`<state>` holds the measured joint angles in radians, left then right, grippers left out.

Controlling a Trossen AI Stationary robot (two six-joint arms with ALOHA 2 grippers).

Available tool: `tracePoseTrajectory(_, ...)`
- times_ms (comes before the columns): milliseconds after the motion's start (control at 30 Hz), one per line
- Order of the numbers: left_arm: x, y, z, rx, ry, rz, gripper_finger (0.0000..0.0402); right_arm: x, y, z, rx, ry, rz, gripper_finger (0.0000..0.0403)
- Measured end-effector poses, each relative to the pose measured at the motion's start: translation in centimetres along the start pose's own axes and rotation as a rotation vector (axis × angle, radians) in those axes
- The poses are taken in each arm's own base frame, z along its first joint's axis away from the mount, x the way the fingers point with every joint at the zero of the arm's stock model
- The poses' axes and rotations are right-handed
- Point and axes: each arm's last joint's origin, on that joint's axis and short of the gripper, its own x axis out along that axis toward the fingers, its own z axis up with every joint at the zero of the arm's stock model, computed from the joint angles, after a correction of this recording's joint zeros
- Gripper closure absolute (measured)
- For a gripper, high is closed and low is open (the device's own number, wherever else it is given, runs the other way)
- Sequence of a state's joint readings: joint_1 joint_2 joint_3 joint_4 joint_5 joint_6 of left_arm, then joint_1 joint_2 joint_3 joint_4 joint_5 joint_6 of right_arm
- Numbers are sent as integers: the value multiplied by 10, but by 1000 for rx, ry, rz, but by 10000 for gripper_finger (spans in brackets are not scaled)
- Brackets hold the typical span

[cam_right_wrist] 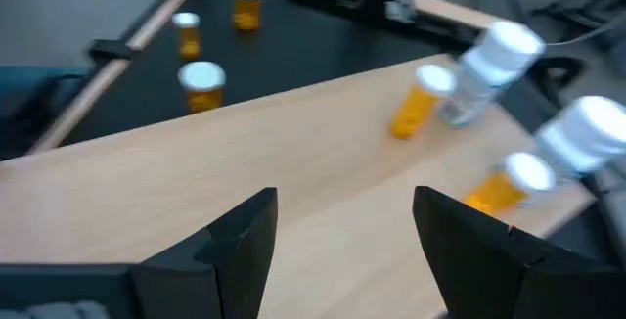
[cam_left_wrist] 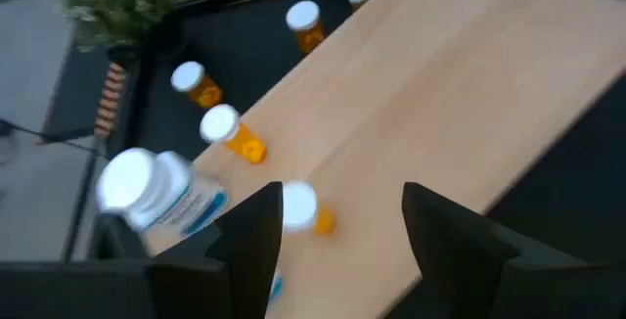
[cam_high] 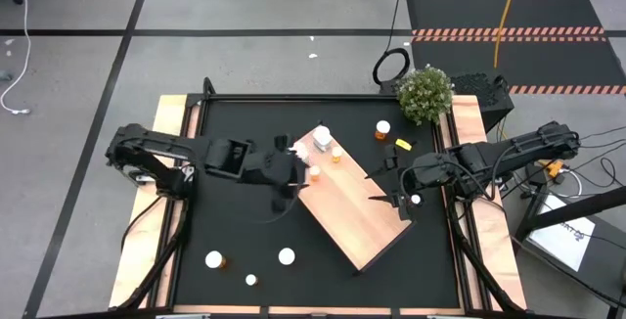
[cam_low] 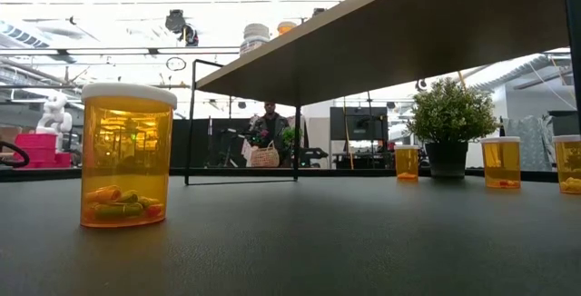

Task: Pick and place medicine bottles onto shelf by color
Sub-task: Put the small orange pill bottle on the shelf

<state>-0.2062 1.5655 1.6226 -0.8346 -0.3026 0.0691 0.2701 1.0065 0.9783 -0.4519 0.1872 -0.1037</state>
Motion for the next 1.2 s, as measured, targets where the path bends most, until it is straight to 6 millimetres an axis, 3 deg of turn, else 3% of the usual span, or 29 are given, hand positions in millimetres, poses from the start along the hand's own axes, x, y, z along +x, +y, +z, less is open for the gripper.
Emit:
tracePoseTrajectory(267, -35, -16, -14, 45, 52, 126, 214, 0, -4, -3, -21, 43, -125, 167)
tracePoseTrajectory(367, -34, -17, -23, 44, 53, 165, 221, 0, -4, -6, -29, 67, -131, 167)
tracePoseTrajectory(600, -24, -16, -71, 16, 86, 189, 242, -2, -8, -15, -11, 160, -211, 167)
tracePoseTrajectory(967, -45, 0, -94, -92, -80, 202, 265, -27, -24, -23, 126, 130, -345, 167)
tracePoseTrajectory(1200, -35, -4, -101, -123, -156, 202, 261, -24, -24, -45, 156, 37, -369, 167)
